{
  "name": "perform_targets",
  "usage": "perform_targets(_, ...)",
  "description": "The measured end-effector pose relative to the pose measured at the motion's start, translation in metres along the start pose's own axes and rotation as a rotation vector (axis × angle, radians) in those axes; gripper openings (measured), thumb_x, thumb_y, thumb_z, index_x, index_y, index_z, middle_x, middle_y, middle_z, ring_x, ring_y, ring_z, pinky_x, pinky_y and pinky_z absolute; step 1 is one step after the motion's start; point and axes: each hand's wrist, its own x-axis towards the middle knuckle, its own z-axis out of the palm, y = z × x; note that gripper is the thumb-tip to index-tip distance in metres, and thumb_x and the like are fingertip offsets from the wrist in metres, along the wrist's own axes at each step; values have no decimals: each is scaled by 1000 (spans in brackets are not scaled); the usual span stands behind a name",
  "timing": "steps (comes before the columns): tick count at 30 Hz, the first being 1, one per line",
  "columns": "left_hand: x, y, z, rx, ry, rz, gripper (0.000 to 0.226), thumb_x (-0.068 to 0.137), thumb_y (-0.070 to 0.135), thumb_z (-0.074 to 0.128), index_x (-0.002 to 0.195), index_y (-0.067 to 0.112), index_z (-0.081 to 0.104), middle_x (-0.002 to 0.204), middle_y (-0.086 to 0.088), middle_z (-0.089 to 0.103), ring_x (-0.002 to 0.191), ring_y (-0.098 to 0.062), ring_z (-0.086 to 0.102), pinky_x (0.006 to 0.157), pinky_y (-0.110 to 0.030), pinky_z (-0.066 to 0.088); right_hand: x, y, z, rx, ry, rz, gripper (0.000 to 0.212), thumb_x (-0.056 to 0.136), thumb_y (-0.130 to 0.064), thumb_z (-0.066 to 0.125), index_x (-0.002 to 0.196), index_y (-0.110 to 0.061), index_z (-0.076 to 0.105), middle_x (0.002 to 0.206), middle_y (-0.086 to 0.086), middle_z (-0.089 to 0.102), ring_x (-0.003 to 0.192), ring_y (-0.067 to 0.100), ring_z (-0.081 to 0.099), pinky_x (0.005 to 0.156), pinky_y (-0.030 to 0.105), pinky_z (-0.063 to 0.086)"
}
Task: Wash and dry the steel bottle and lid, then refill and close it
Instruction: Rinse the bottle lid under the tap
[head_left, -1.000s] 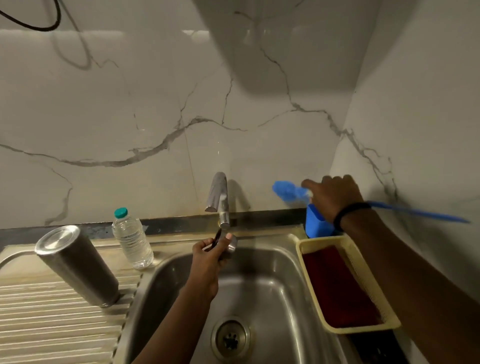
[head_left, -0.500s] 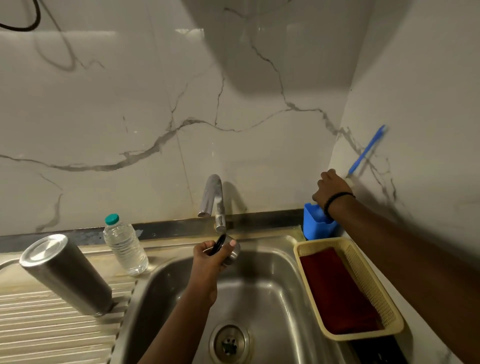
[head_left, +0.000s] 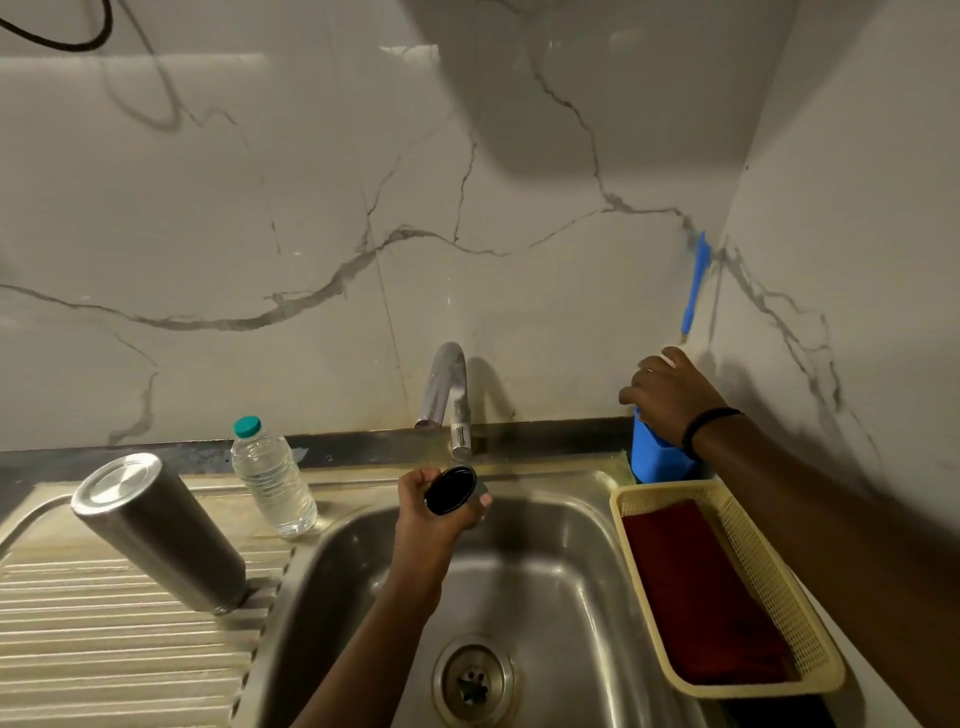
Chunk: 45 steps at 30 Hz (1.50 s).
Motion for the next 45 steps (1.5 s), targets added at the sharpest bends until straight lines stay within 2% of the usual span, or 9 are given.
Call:
perform_targets(3, 2, -2, 1, 6, 27, 3, 65, 73, 20, 87, 121, 28, 44, 121, -3, 59, 112, -24, 60, 101, -51, 51, 3, -14, -11, 193, 41, 36, 30, 96, -18, 46, 119, -30, 61, 114, -6, 64, 114, 20, 50, 100, 38, 28)
perform_targets(9, 8, -1, -2, 22, 57, 37, 66, 68, 24, 90, 120, 27, 48, 118, -2, 61, 111, -22, 61, 99, -54, 52, 18, -90, -32, 1166, 70, 153, 15, 94, -20, 55, 93, -18, 70, 93, 3, 70, 89, 22, 64, 82, 35, 51)
perform_targets(13, 5, 6, -10, 60, 21, 99, 59, 73, 19, 88, 119, 26, 51, 117, 2, 64, 110, -17, 62, 92, -37, 54, 41, -155, -34, 1477, -89, 221, 25, 95, -23, 58, 119, -17, 63, 102, 4, 69, 92, 17, 65, 88, 36, 53)
perform_targets(16, 2, 10, -19, 109, -20, 134, 62, 73, 15, 87, 121, 30, 51, 115, 4, 67, 107, -11, 64, 89, -29, 52, 55, -187, -42, 1676, -146, 251, 35, 101, -23, 49, 136, -19, 50, 97, 1, 63, 77, 8, 62, 64, 18, 51)
perform_targets(24, -2, 9, -29, 143, 9, 129, 61, 71, 25, 88, 124, 28, 56, 116, 11, 68, 110, -4, 63, 93, -29, 51, 76, -216, -35, 1670, -139, 342, 29, 104, -25, 37, 87, -18, 59, 77, 3, 59, 56, 12, 50, 49, 20, 42)
perform_targets(28, 2, 6, -29, 168, 6, 125, 59, 72, 24, 88, 123, 30, 58, 116, 13, 68, 111, -3, 62, 92, -26, 51, 83, -214, -30, 1523, -118, 254, 32, 103, -28, 38, 74, -22, 50, 84, 2, 63, 69, 18, 57, 68, 31, 48)
perform_targets(37, 12, 6, -22, 210, -10, 142, 60, 74, 26, 87, 124, 32, 56, 118, 14, 66, 111, -3, 60, 93, -29, 51, 85, -205, -39, 1443, -237, 230, 25, 95, -33, 36, 81, -24, 55, 89, 3, 65, 82, 26, 62, 80, 41, 52)
perform_targets(42, 15, 7, -21, 205, -2, 144, 60, 73, 24, 87, 124, 32, 56, 117, 13, 67, 110, -4, 61, 92, -27, 51, 91, -204, -42, 1277, -257, 162, 21, 97, -29, 38, 78, -24, 47, 75, -5, 55, 71, 17, 55, 69, 30, 42)
perform_targets(45, 16, 5, -24, 192, -9, 136, 61, 73, 23, 88, 124, 31, 56, 118, 11, 67, 112, -8, 62, 95, -31, 51, 91, -207, -39, 1285, -231, 147, 22, 98, -33, 37, 81, -25, 47, 80, -4, 59, 77, 20, 61, 77, 37, 52)
